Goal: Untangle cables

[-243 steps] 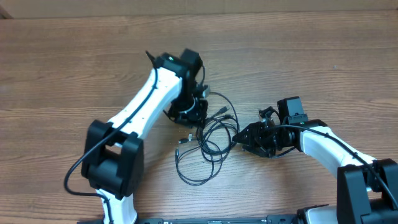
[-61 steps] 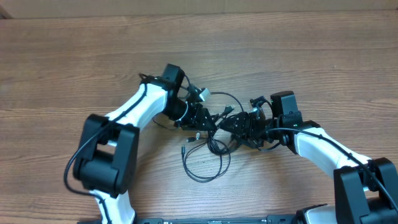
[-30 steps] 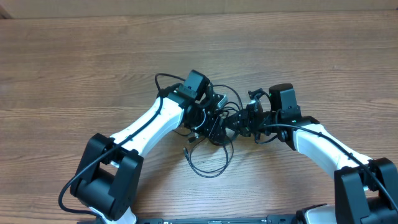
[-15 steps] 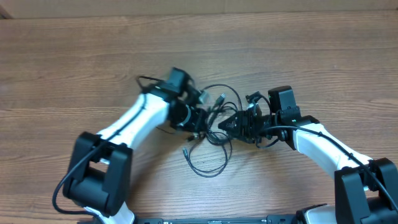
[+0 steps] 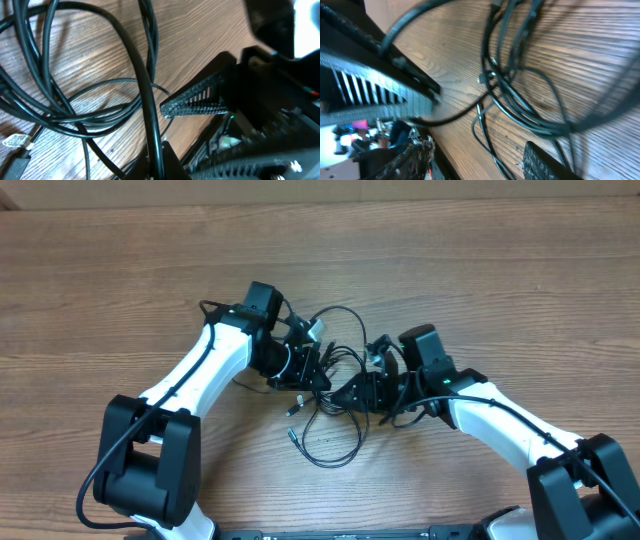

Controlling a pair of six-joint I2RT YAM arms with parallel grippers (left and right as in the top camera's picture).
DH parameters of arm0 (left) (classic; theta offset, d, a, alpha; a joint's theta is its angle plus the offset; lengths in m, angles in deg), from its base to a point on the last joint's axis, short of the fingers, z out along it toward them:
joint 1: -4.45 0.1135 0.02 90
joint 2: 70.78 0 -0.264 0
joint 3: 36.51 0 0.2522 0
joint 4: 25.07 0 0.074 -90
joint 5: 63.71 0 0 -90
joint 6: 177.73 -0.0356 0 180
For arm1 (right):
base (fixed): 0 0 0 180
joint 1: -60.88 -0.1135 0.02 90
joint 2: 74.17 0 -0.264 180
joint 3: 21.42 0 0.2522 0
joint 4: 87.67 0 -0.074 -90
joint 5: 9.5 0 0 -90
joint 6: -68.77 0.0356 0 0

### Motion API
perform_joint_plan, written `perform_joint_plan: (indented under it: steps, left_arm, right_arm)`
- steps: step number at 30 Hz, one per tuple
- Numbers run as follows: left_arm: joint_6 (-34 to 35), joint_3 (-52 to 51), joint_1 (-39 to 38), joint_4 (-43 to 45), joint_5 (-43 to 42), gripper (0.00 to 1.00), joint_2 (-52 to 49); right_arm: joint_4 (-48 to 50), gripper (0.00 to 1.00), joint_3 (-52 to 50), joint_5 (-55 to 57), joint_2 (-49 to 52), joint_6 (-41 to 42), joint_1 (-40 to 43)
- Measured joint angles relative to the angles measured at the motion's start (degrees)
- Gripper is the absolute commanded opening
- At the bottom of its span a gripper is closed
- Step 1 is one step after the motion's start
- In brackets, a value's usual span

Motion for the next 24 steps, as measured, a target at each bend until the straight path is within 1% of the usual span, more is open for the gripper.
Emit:
perform_joint_plan:
  steps: [7, 9, 17, 24]
  left_arm:
    - [-2.1, 0.0, 1.5, -2.1, 2.3, 0.04, 0.0]
    - [-3.1, 0.0, 2.4, -2.8, 2.5, 0.04, 0.0]
    - [-4.4, -0.2, 3.0, -3.1, 4.6, 0.04, 0.0]
    - [-4.7, -0.3, 5.4, -4.2, 5.6, 0.04, 0.0]
  right_arm:
    - [-0.5, 0.57, 0.7, 9.0, 0.0, -0.1, -2.6]
    - [0.5, 0.55, 0.7, 11.5, 0.0, -0.2, -3.7]
    - [6.6, 0.53, 0.7, 22.0, 0.2, -0.5, -11.3]
    - [16.2, 0.52, 0.7, 26.2, 5.2, -0.5, -13.7]
